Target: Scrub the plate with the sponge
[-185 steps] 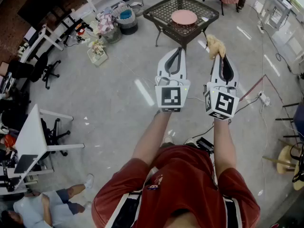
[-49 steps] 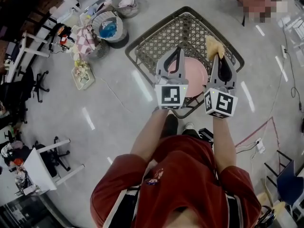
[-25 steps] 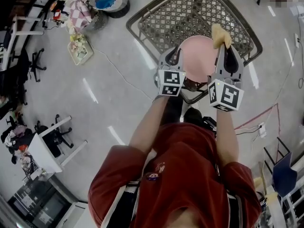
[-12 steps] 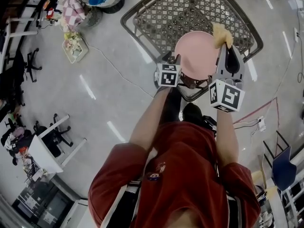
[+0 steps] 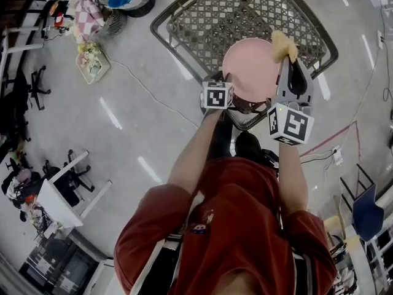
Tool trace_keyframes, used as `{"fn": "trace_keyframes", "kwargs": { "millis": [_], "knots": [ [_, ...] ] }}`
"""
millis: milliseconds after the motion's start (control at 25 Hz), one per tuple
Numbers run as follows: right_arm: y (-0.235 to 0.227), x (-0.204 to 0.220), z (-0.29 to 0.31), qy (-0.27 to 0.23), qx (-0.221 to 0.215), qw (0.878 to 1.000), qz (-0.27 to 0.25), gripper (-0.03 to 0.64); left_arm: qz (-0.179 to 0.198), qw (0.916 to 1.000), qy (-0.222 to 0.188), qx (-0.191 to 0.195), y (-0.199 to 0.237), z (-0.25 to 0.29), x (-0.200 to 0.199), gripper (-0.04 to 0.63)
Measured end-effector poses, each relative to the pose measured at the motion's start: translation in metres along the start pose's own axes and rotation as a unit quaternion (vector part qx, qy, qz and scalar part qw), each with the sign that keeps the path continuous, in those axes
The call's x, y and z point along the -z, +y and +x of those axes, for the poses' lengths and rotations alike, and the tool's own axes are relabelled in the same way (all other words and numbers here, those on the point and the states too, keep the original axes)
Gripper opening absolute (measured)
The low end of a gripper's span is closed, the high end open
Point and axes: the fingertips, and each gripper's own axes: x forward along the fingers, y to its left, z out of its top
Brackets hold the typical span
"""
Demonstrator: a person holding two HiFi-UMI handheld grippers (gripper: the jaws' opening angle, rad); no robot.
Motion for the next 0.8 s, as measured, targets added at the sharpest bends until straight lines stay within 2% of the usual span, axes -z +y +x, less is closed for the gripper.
{"fn": "trace_keyframes", "kwargs": {
  "millis": [80,360,640,800],
  "knots": [
    [-0.002,0.000,-0.002,0.001,0.002,1.000,-0.002,0.044,-0.007,1.0000,-0.003,-0.001,-0.002,0.001,-0.001,0.083],
    [-0.004,0.002,-0.003,0.006,0.002,1.000,-0.006,0.044,-0.035,0.9992,-0.003,-0.019,0.002,0.005,-0.005,0.053],
    [-0.006,-0.002,-0.009,0.003,0.006,1.000,-0.009,0.044,-0.103,0.9945,-0.013,-0.006,0.002,-0.001,-0.009,0.025],
    [-0.012,-0.007,-0.011,-0.002,0.013,1.000,-0.006,0.044,-0.089,0.9952,-0.041,-0.004,-0.004,-0.012,-0.028,0.023]
  ]
}}
